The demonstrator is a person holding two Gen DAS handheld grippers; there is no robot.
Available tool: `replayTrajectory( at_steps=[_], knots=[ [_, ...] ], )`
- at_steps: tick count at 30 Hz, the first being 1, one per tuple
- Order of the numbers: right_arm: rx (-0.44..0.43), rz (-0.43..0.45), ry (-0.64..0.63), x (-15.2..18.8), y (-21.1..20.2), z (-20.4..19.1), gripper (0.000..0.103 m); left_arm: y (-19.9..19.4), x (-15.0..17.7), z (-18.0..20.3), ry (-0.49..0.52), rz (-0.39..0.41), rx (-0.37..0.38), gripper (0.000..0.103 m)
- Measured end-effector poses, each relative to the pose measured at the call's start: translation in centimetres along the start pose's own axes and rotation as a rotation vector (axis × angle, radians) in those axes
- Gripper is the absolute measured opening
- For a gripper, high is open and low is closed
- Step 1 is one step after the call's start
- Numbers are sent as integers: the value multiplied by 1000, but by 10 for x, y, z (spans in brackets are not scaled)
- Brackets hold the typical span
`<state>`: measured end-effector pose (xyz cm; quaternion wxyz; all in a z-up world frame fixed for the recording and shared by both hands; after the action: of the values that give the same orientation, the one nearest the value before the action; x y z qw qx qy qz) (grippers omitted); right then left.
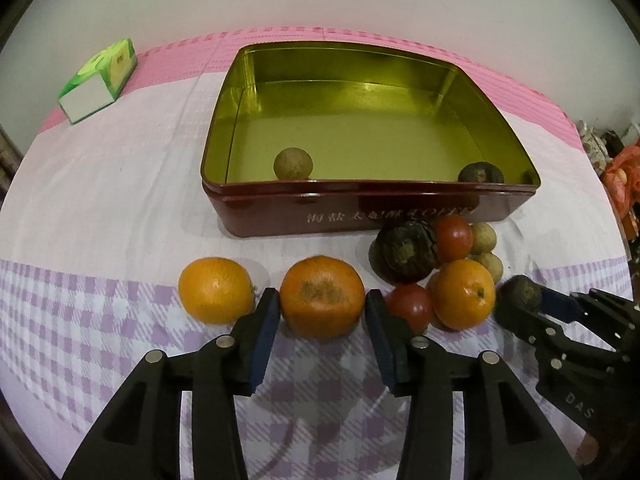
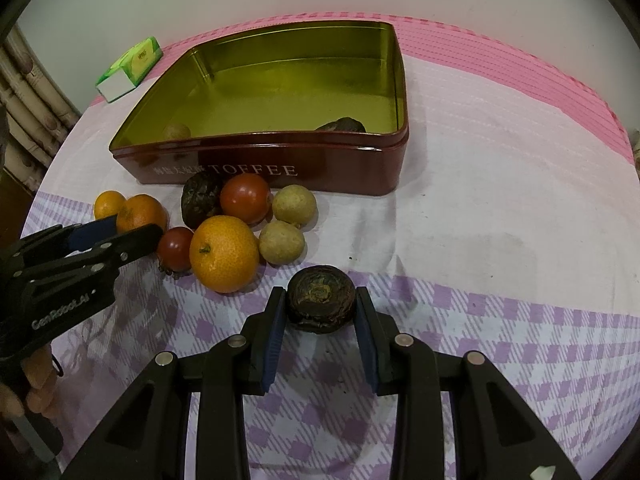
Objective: Organize fruits
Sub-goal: 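Lift the dark fruit toward the tin with the right gripper while the left grasps an orange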
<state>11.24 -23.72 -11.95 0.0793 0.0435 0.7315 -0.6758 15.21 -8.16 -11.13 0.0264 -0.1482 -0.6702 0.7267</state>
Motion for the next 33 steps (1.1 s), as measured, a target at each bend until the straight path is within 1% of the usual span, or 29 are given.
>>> replayTrajectory(
  at_steps=[3,12,20,23,26,29,33],
  knots=[
    [0,-1,-2,0,1,0,32,4,-1,-1,-1,-6,0,45],
    [6,-1,-6,-1,0,-1,32,2,8,-5,11,0,3,43],
    [5,11,-18,-3,-8,-4,32,-10,15,3,40,16,24,42],
    [-2,24,-25,-4,-16,-6,32,-18,16,6,52,21,47,42],
    [-2,47,-32,-5,-27,-6,32,-29,16,8,76,38,52,42],
    [-4,64,-33,-8,-35,-5,32,-38,12,5,75,56,59,42],
    [-5,92,-33,-17,-49,-4,32,-56,-2,-1,70,107,62,42]
  ],
)
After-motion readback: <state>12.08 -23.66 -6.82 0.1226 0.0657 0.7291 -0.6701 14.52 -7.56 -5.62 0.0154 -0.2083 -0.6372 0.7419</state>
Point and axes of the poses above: each gripper's, at about its wrist camera, not at the fingertips, and y roughly the way its jaws point, z to its right, x to its underside, the point moved 6 cm from there along y, roughly the way its jaws point, and after that the axes turned 14 degrees about -z, right-handed, at the moved point
